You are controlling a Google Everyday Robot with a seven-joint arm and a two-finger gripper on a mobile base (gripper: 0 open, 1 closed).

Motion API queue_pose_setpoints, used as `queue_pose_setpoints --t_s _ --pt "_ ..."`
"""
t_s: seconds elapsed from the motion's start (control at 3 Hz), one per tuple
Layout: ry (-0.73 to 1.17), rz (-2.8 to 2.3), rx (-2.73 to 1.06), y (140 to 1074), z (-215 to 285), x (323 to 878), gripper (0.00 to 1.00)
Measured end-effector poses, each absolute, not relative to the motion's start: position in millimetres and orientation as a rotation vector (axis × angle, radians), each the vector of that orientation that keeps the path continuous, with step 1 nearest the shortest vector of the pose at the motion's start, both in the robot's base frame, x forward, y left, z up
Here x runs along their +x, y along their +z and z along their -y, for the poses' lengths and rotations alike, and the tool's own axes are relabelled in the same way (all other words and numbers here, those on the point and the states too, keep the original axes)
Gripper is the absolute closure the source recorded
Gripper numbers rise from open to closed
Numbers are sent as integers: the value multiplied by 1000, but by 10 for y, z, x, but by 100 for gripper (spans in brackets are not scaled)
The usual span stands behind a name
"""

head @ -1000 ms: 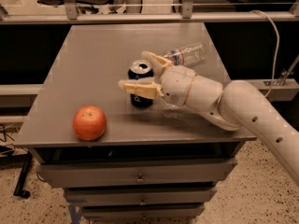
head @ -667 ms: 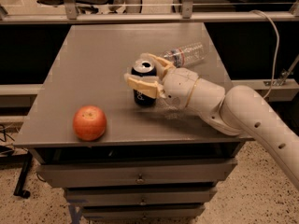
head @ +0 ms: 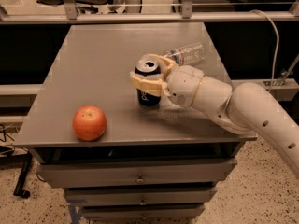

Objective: Place pepsi can upright

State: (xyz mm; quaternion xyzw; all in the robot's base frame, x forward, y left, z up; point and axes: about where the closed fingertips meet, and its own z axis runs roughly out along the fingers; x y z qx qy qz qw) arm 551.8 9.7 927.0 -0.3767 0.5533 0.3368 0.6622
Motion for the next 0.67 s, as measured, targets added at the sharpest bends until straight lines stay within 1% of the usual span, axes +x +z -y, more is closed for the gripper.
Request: queue_pose_setpoints --t_s 0.33,0.67 --pt "766 -1273 -856 9264 -90 5527 100" --pt "775 -1292 -850 9228 -89 5529 84"
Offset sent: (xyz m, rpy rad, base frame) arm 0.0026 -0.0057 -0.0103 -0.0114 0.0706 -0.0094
